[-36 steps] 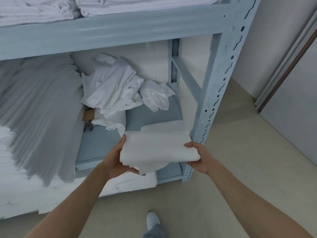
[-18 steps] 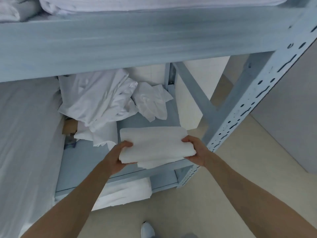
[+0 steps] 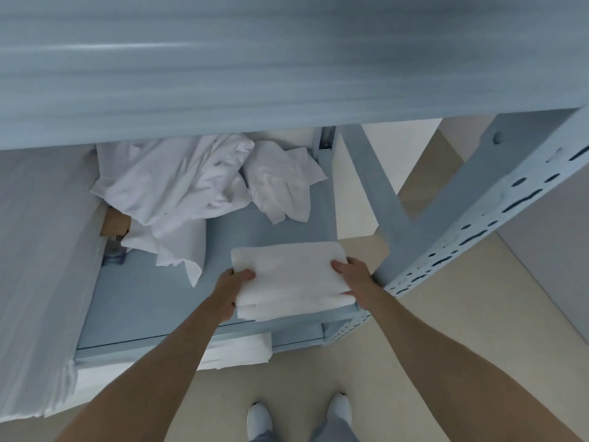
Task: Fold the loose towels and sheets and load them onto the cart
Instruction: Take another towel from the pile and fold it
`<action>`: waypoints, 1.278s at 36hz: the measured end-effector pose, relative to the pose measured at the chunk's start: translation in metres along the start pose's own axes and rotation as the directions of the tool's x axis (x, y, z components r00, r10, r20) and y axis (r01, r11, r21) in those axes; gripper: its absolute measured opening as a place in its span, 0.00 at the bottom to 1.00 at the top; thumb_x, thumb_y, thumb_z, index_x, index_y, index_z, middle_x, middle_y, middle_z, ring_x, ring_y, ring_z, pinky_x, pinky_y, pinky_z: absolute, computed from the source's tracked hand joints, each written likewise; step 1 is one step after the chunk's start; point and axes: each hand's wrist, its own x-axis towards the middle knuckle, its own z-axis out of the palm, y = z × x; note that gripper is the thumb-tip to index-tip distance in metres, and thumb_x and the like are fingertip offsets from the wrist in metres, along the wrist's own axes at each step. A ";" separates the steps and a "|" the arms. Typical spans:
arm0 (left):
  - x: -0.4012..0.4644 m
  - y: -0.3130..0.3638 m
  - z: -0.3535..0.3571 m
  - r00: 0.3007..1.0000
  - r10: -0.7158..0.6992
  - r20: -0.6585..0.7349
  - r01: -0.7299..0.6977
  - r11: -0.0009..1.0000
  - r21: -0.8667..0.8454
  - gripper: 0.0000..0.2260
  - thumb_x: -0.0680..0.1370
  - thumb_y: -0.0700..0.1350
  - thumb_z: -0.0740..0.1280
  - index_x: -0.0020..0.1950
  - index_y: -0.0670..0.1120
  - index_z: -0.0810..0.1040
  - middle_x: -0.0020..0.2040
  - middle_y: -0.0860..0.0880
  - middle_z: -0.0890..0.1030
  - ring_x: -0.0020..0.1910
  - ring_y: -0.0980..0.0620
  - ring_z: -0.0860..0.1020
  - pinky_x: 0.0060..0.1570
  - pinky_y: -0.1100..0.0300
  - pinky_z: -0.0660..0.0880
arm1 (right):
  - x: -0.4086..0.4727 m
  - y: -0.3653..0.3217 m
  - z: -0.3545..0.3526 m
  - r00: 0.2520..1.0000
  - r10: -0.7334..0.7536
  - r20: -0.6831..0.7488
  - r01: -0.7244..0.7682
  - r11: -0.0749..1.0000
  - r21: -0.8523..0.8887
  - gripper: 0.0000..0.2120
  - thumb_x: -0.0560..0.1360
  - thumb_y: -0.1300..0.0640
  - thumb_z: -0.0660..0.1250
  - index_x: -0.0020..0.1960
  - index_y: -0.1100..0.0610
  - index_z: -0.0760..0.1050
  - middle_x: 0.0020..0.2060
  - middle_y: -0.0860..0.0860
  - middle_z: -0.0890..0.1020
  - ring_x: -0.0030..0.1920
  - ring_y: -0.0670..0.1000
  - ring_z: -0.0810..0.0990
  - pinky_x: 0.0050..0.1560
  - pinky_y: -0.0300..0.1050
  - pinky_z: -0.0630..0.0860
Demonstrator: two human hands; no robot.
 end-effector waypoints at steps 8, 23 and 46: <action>0.001 0.000 -0.001 0.998 0.057 0.013 -0.056 0.995 -0.077 0.10 0.76 0.38 0.69 0.56 0.46 0.78 0.55 0.42 0.81 0.50 0.41 0.79 0.48 0.50 0.78 | -0.007 0.012 0.005 0.958 -0.245 -0.153 0.222 0.963 -0.152 0.23 0.79 0.53 0.66 0.72 0.57 0.67 0.62 0.54 0.77 0.54 0.53 0.75 0.53 0.46 0.72; -0.005 0.009 0.022 0.614 0.696 0.373 -0.500 -0.024 0.866 0.28 0.77 0.53 0.69 0.76 0.53 0.67 0.76 0.47 0.64 0.74 0.43 0.61 0.69 0.45 0.62 | -0.034 0.013 0.037 0.619 -0.754 0.221 0.413 0.073 -0.908 0.27 0.81 0.51 0.59 0.78 0.56 0.60 0.77 0.57 0.61 0.77 0.58 0.60 0.76 0.59 0.56; 0.017 -0.029 0.032 0.777 0.342 0.529 -0.435 -0.316 0.843 0.35 0.81 0.66 0.50 0.81 0.55 0.38 0.82 0.49 0.43 0.81 0.45 0.43 0.77 0.41 0.40 | 0.012 0.048 0.031 0.773 -0.535 0.342 0.401 -0.006 -0.916 0.31 0.82 0.37 0.44 0.81 0.46 0.42 0.81 0.51 0.47 0.80 0.54 0.43 0.76 0.58 0.38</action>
